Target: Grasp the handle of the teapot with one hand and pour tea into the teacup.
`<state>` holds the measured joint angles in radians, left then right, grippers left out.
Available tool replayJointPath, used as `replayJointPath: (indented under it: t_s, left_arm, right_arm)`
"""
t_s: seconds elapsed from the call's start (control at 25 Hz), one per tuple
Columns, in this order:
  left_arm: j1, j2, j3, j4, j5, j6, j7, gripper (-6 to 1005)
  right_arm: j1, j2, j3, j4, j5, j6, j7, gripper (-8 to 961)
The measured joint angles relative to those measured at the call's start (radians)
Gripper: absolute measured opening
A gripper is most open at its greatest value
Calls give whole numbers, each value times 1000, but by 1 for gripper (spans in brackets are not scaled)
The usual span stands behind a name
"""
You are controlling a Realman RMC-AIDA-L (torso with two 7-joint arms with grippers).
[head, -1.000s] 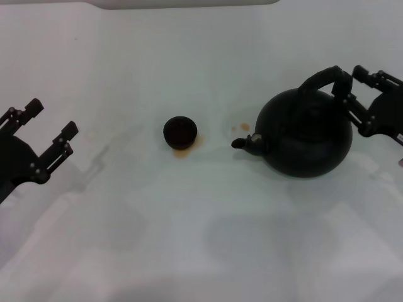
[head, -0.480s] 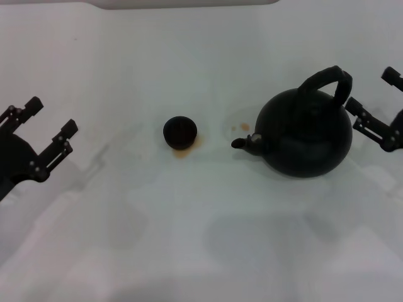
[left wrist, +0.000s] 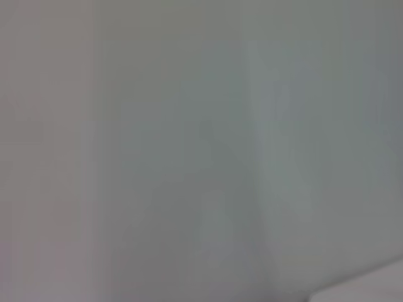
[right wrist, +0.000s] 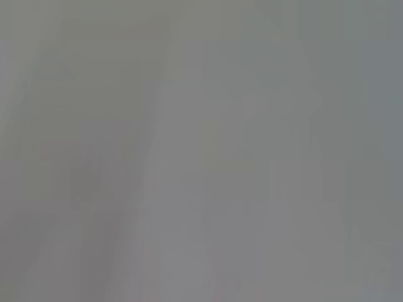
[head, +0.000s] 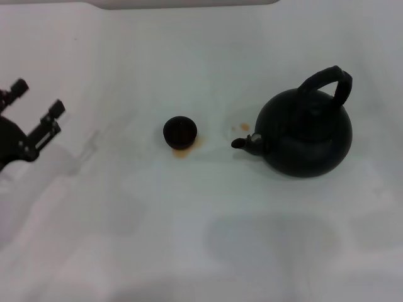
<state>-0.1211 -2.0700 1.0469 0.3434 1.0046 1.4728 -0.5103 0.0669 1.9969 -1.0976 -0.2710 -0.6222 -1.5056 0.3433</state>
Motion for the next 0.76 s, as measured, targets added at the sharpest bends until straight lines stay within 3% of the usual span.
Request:
replayJointPath:
  t_s: [0.08,0.2,0.52,0.76]
  left_arm:
    - [-16,0,-7,-2,-22,-12,-1,703]
    - [-44,-3,-24,-21,-54,-52,-11,706]
    - [-86,-6,-37,-64,-98,-151,-58,706]
    - [-81,-8,-41,-118,-207,-170,20,706]
  right_arm:
    - [1,6,121,8,1,-4,6,865]
    - [6,3,222,11,1,29,57,863]
    - [20,-44,268,9,1,210,170,860]
    - [17,-41,332,6,1,255,166,860]
